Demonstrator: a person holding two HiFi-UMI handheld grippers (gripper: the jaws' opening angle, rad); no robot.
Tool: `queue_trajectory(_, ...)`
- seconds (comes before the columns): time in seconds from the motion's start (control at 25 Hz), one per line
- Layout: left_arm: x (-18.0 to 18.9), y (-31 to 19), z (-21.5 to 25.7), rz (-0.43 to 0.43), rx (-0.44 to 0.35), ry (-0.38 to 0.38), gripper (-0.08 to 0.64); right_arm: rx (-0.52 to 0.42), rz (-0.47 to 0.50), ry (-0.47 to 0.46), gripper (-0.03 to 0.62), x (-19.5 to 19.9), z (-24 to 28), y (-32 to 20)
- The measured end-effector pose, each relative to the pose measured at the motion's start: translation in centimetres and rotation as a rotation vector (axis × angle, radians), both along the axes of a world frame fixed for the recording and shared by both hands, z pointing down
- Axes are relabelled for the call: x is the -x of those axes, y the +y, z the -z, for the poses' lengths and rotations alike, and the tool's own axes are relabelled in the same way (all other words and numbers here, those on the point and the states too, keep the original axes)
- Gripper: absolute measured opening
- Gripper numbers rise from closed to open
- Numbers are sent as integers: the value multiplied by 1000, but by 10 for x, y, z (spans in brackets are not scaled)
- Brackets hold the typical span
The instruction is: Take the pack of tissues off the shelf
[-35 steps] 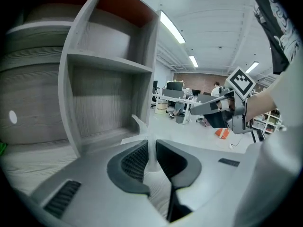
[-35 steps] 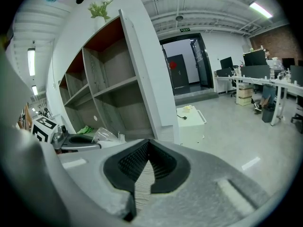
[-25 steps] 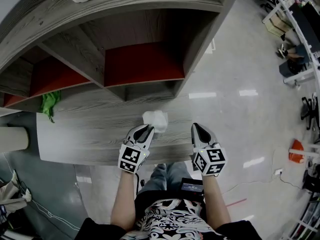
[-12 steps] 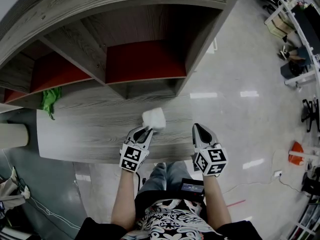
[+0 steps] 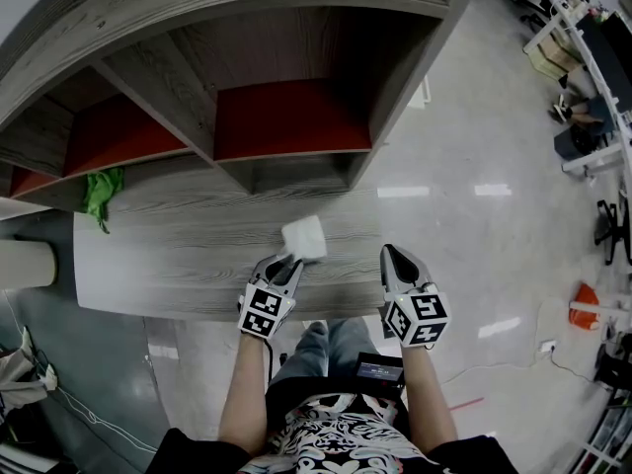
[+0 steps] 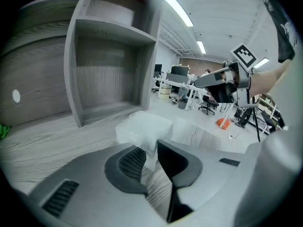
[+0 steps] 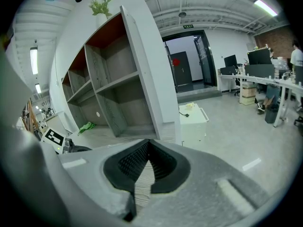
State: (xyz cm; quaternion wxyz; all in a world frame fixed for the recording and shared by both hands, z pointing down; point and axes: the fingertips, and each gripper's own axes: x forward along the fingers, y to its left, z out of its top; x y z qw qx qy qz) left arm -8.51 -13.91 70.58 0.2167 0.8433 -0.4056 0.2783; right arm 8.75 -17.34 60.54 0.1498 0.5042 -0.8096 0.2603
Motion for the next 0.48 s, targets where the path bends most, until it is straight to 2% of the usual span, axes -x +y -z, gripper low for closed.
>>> queue_trajectory(0.32,4,5,4,29,-12,6,92,-11,6,2,5,4,4,7)
queue_trajectory(0.48,10,3,6,50,-12,30,141,-18,-2,3,5,6,7,9)
